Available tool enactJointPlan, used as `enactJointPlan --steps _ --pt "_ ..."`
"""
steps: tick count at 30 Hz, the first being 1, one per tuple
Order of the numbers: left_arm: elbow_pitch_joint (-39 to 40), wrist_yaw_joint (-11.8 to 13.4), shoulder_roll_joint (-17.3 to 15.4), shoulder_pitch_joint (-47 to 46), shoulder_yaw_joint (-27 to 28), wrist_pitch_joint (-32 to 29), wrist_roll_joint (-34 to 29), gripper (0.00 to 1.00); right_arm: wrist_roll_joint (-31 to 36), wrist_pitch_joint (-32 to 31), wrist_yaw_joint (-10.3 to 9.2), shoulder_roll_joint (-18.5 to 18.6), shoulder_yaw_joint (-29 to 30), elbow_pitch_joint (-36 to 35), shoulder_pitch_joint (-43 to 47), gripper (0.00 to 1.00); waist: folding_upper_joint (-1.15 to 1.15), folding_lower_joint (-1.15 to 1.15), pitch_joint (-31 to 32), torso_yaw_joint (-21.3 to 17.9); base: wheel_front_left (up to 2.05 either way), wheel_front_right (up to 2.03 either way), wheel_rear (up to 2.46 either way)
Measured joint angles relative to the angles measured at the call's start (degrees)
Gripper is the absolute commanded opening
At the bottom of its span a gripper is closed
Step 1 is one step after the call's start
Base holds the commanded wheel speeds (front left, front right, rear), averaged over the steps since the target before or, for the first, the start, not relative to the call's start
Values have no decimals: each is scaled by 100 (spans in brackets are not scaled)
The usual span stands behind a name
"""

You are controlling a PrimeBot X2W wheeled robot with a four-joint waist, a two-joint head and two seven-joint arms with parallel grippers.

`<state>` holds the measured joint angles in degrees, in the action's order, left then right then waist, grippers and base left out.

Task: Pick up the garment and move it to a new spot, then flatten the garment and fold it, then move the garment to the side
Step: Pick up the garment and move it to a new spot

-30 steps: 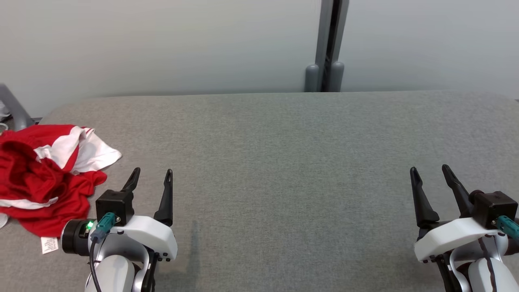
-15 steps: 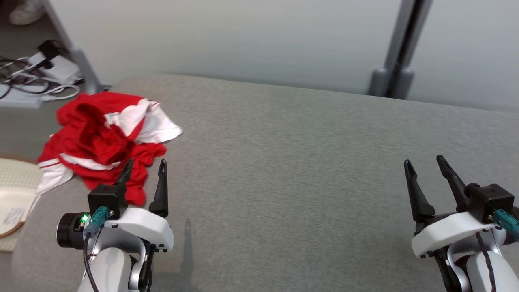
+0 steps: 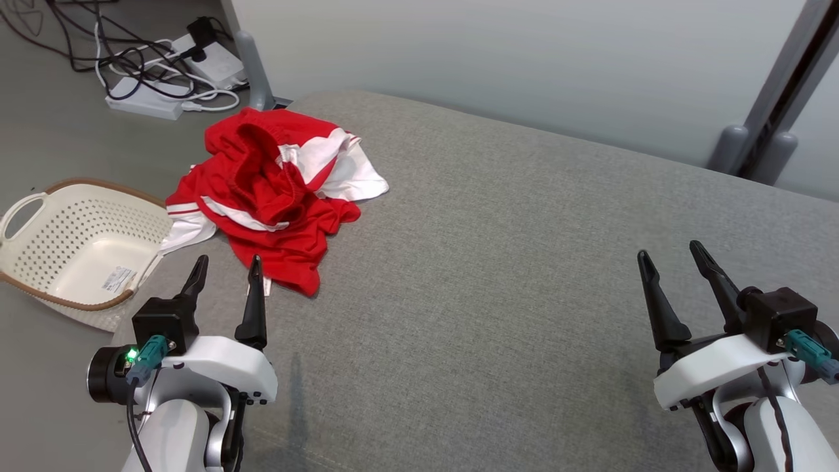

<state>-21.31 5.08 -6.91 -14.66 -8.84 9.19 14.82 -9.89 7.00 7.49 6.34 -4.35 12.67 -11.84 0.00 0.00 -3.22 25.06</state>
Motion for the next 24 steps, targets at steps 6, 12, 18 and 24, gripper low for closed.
enactJointPlan --steps 6,12,18,24 --pt "-25 3 4 -46 -16 42 44 100 3 0 0 0 -14 8 -46 100 0 0 -55 90 0 0 0" --pt "-49 10 16 -55 -43 66 79 100 2 0 0 16 -25 5 -47 100 0 0 -91 108 0 0 0" --pt "-82 53 31 -132 -53 65 136 100 26 -45 0 44 -15 -31 -69 100 0 0 -148 123 0 0 0" --pt "-79 1 -16 -532 -68 -91 193 100 27 -104 0 74 -36 -114 -163 100 0 0 -270 86 0 0 0"
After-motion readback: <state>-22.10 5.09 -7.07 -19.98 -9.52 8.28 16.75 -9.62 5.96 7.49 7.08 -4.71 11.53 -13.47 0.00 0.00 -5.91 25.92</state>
